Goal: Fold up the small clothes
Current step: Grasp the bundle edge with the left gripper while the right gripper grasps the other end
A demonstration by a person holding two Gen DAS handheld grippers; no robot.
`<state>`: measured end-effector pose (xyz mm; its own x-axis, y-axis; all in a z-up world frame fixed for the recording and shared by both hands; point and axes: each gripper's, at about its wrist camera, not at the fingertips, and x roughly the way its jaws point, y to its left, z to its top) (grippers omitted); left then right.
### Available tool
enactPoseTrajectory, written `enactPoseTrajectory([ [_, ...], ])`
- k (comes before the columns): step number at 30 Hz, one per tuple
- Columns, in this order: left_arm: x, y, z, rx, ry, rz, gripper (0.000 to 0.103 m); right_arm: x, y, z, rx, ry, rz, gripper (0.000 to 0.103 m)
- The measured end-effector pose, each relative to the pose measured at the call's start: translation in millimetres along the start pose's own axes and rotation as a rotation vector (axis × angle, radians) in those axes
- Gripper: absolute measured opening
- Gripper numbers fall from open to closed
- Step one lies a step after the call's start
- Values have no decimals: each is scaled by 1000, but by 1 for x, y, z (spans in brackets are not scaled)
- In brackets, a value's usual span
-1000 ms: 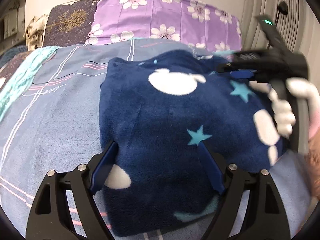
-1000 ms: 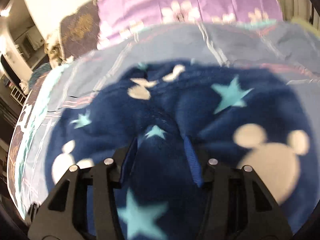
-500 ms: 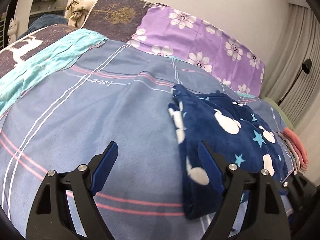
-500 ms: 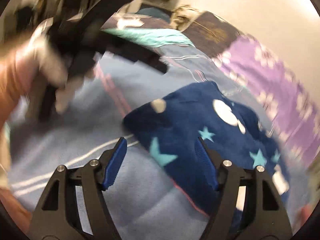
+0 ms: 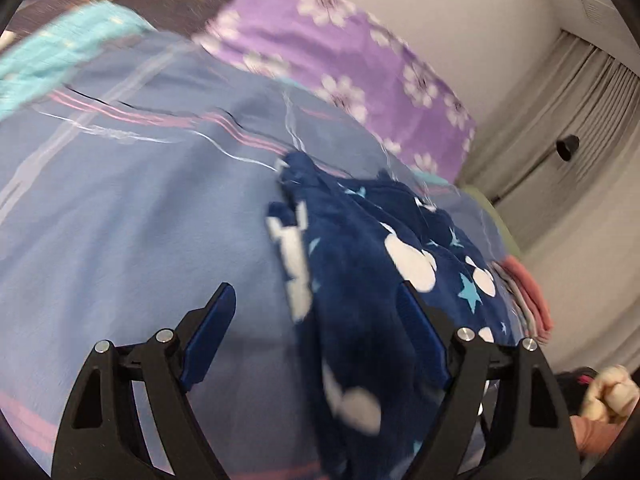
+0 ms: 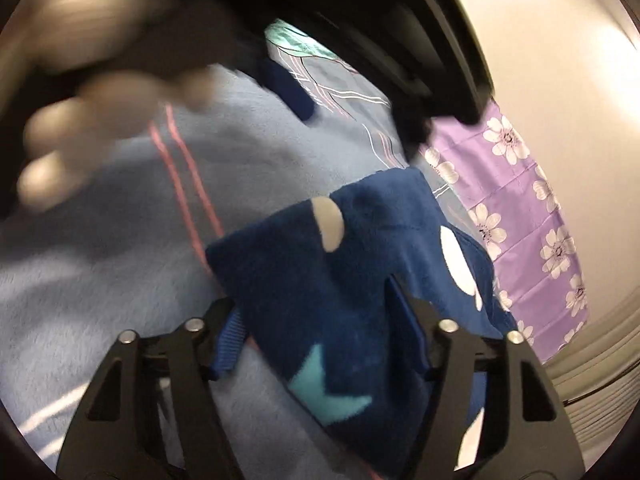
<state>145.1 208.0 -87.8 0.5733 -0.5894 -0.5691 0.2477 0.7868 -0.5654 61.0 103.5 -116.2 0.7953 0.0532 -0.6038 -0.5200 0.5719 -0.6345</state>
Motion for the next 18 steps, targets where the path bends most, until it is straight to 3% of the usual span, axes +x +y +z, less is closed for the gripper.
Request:
enactPoseTrajectory([
  [4,57,9,18,-44,149,-74,83,-4,-8,-4,31,10,23,62],
  [7,78,12,28,-49,142,-102,82,-2,-4,0,28,11,10,62],
  [8,81,13,30,-58,143,-104,78,0,-3,3,16,2,-5,63],
  [9,86,15,35,-86,145,-108,56,5,-2,5,-3,-20,-30,60],
  [10,90,17,37,-118,162,-119,33,8,-2,6,-11,-23,-51,43],
  [12,91,20,43,-196,169,-143,27,4,-21,4,63,-44,-21,31],
  [13,87,14,45,-187,156,-143,26,-1,-30,3,104,-58,-5,26],
  [18,68,-42,65,-78,83,-137,26,-36,-101,-10,368,-147,75,22],
])
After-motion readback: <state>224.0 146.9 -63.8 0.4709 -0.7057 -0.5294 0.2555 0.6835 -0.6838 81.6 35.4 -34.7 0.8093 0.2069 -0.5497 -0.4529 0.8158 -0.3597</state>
